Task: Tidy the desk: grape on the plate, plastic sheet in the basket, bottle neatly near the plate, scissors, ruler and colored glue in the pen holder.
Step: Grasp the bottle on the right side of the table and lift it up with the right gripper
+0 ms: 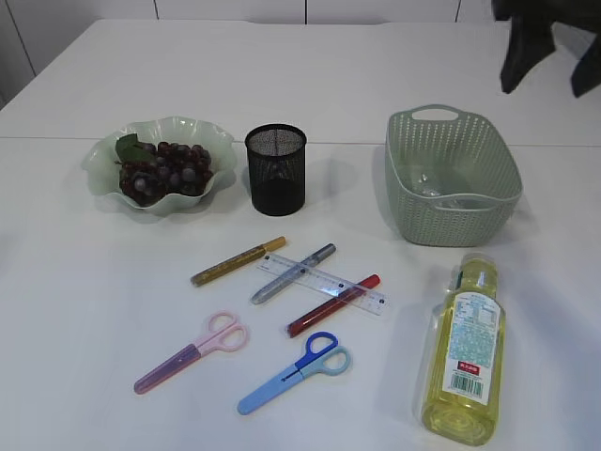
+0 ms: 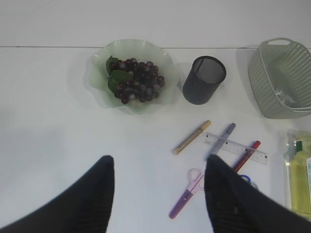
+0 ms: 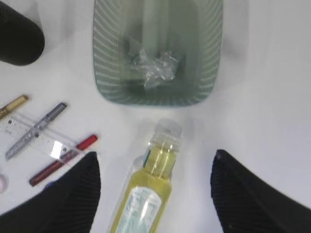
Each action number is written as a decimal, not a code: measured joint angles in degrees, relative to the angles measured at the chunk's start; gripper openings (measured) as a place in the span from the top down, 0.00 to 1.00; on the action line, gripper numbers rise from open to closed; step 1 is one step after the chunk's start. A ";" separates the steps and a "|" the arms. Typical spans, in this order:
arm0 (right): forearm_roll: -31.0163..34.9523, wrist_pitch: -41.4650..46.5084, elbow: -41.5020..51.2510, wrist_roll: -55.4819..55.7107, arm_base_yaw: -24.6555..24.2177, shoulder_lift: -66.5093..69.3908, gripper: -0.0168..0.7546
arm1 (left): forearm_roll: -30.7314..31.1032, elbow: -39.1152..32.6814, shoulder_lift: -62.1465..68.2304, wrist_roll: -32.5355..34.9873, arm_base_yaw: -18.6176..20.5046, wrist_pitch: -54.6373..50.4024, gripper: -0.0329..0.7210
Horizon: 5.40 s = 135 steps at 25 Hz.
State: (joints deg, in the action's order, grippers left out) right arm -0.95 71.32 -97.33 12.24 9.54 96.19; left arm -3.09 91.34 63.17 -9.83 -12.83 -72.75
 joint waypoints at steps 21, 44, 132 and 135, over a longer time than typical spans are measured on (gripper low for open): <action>11.37 0.42 31.72 10.51 0.00 -33.51 0.23 | -1.47 0.00 0.00 0.00 0.00 0.00 0.38; 7.50 -0.37 31.72 28.24 8.58 -14.03 0.29 | -1.65 0.00 0.00 0.60 0.00 0.00 0.38; 8.37 -12.10 31.72 26.74 12.66 14.27 0.19 | 0.48 0.00 0.00 1.06 0.00 0.00 0.38; 8.23 -12.30 31.72 26.84 12.66 14.27 0.20 | 0.48 0.00 0.00 1.06 0.00 0.00 0.38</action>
State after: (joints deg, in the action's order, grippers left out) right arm 7.29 59.02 -65.61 39.09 22.19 110.46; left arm -2.61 91.34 63.17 -8.77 -12.83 -72.75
